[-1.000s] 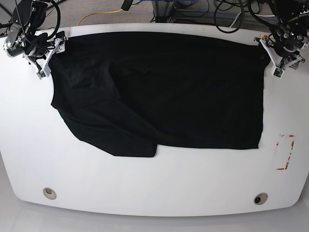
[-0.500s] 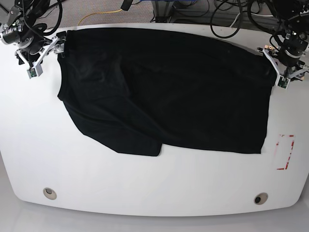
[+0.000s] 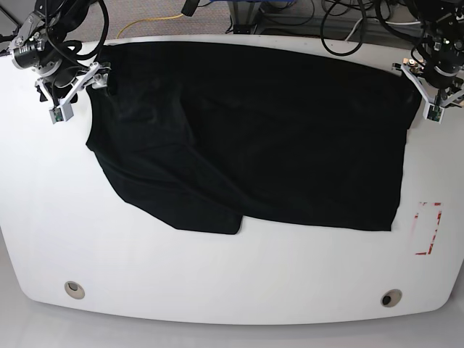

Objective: Fold the T-shirt properly

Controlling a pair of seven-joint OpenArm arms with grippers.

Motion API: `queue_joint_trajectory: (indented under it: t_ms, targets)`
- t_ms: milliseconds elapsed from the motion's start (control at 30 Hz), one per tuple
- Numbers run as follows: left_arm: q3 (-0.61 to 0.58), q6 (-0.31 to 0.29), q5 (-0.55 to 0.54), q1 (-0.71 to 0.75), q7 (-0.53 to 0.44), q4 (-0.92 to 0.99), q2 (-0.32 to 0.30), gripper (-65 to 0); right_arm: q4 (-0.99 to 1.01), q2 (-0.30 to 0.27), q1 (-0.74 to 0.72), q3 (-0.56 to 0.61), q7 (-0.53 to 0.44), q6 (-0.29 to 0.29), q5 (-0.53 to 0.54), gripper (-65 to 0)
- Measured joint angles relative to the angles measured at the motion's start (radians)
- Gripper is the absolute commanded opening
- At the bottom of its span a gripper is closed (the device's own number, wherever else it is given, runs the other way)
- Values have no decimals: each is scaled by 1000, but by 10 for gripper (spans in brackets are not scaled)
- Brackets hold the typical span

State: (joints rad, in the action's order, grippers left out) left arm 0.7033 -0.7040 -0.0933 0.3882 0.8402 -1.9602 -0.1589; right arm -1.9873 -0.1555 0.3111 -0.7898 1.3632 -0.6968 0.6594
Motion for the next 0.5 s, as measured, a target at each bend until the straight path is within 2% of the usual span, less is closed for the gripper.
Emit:
queue_joint_trajectory:
  t_ms: [100,167,233,267,367,433,500]
  targets:
    - [-31,2,-39,-10,-10,24,0,-264,0,3,-16,6,3,0,-6,-41]
    - [-70,6,-38,-27,-15,48,2,-283,0,11,-34,12,6,0,-12,-90]
    - [-99,0,-38,-61,-11,87,9,-310,0,21,-48,25,2,0,2,-187]
    - [-105,0,-36,-78,-14,108,10,-321,1,29,-54,29,-1,0,4,-270]
    - [-109,4,-18,-118,-32,178,5,-331,30,43,-64,52,-6,0,-2,-439]
    - [-115,4,17,-142,-15,237,5,-331,68,50,-70,57,3,-2,-1,-515]
    - [-118,4,26,-155,-11,276,6,-331,106,52,-79,56,3,0,-7,-553]
